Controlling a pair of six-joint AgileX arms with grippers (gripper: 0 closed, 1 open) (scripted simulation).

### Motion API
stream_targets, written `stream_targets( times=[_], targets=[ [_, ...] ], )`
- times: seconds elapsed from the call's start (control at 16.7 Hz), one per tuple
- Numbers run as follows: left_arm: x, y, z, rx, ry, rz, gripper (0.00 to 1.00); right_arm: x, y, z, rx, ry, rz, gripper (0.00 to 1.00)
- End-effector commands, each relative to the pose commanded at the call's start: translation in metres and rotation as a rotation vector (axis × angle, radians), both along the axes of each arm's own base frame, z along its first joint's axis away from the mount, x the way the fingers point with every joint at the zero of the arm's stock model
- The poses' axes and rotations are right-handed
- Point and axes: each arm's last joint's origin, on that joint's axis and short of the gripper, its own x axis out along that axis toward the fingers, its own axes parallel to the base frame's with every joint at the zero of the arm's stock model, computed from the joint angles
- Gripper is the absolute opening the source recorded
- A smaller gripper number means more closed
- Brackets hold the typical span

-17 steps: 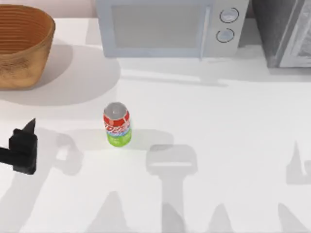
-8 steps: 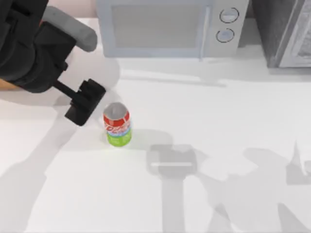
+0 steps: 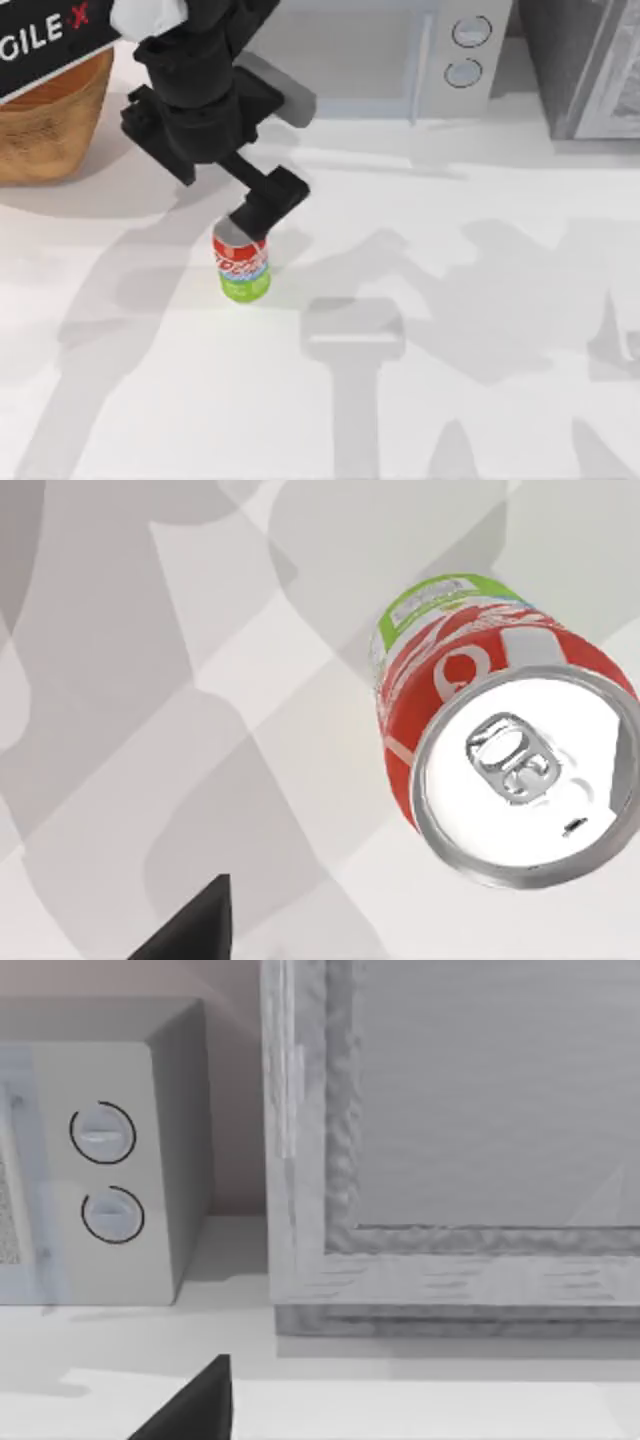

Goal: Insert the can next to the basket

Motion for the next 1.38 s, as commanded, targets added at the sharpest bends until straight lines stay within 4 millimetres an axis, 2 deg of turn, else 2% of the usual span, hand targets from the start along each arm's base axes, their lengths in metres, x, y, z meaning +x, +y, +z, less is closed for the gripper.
stream_targets(
  times=[0.18,0.6,0.72,1.02,1.26,1.38],
  targets=[
    [0.011,-0.011,-0.013,0.030,0.054,-0.016,1.00,0.000,0.000,0.000,0.000,0.000,0.000,1.00],
    [0.013,-0.010,-0.015,0.032,0.058,-0.013,1.00,0.000,0.000,0.000,0.000,0.000,0.000,1.00],
    [0.012,-0.011,-0.026,0.035,0.062,-0.018,1.00,0.000,0.000,0.000,0.000,0.000,0.000,1.00],
    [0.012,-0.012,-0.071,0.032,0.058,-0.017,1.00,0.000,0.000,0.000,0.000,0.000,0.000,1.00],
    [0.012,-0.012,-0.074,0.033,0.059,-0.017,1.00,0.000,0.000,0.000,0.000,0.000,0.000,1.00],
    [0.012,-0.012,-0.074,0.033,0.059,-0.017,0.85,0.000,0.000,0.000,0.000,0.000,0.000,1.00]
  ],
)
